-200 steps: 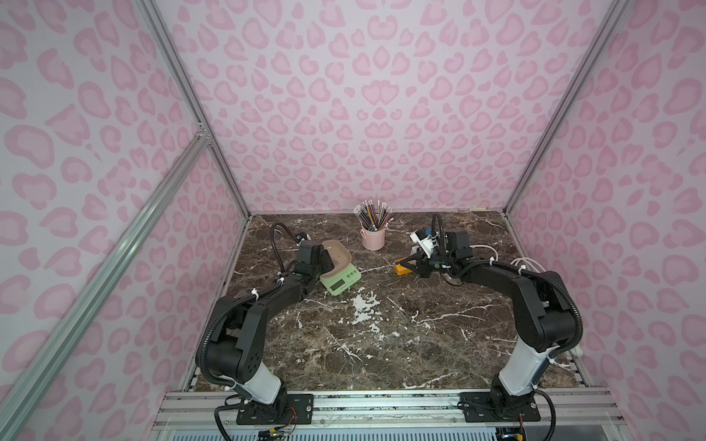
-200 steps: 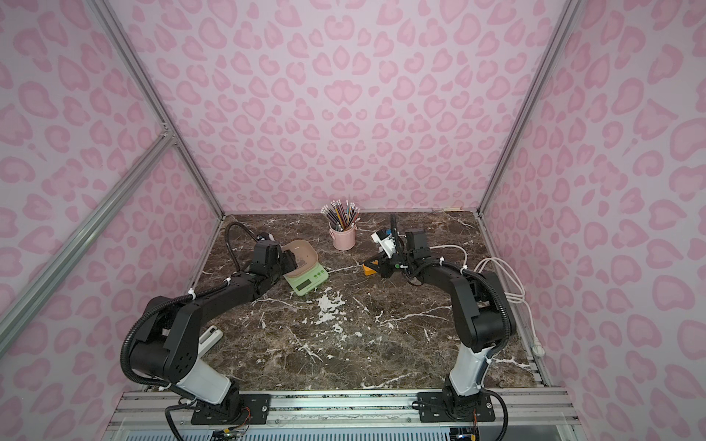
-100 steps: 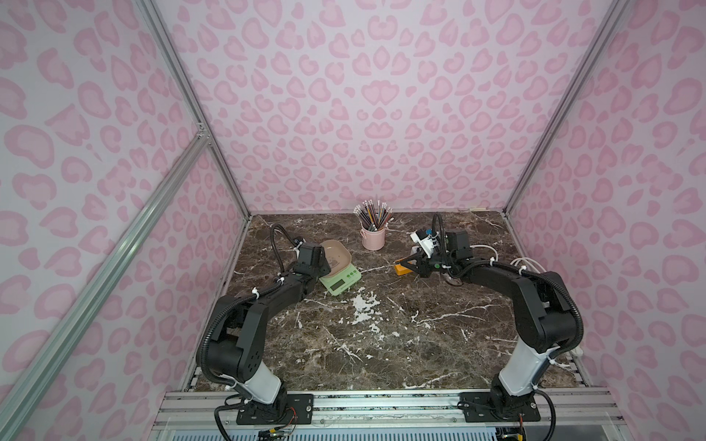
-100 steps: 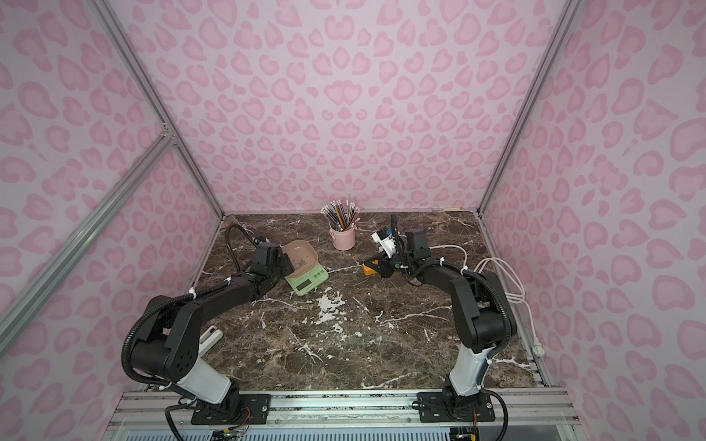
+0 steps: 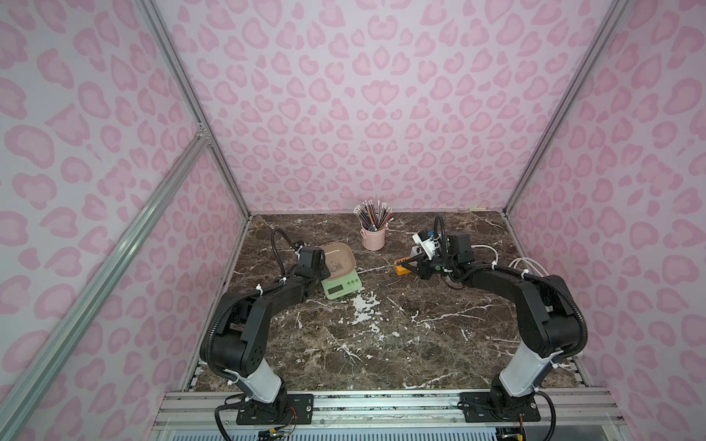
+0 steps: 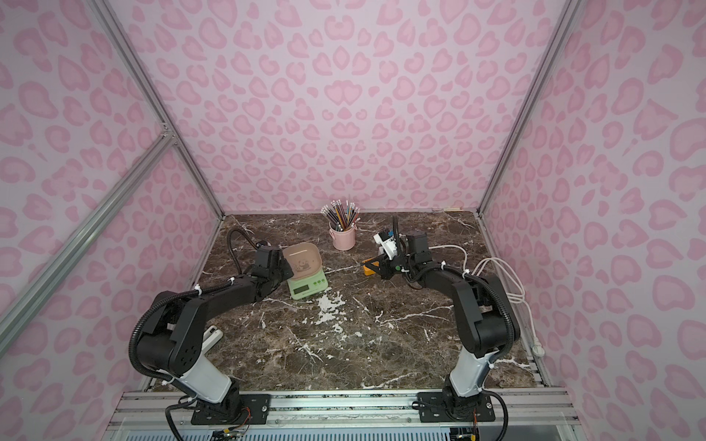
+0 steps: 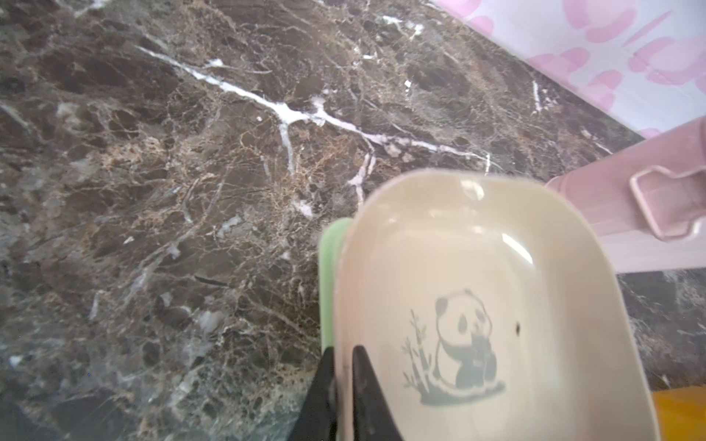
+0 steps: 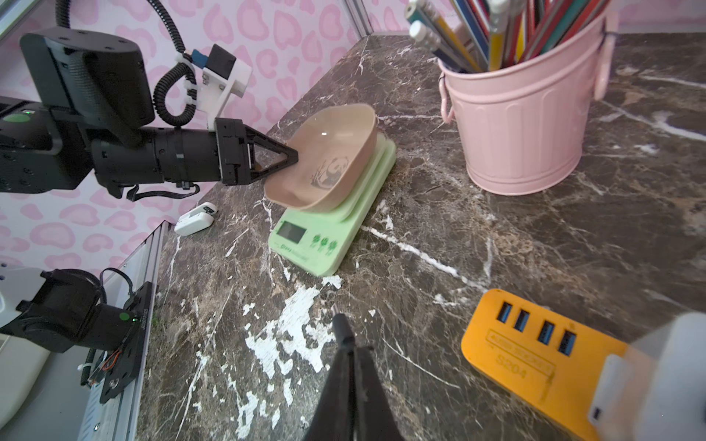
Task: Charge the electronic scale
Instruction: Pick up the electronic scale at the center of the board.
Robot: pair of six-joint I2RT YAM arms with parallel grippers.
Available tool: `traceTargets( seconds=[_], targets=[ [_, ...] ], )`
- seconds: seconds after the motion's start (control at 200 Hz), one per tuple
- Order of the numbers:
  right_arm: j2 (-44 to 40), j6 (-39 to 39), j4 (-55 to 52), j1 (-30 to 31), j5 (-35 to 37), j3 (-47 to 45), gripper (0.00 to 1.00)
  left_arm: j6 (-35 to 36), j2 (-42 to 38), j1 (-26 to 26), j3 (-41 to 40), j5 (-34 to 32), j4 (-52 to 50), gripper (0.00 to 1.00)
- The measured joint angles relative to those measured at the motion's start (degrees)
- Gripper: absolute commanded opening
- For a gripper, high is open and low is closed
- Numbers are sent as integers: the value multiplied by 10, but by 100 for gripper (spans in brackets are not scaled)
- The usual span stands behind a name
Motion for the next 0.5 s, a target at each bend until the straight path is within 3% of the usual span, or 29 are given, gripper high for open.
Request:
traceTargets(
  seconds=[0.5],
  targets=[
    [-41,132,91,32,28,-73,10,59,-93,-1,-67,198,129,5]
  ],
)
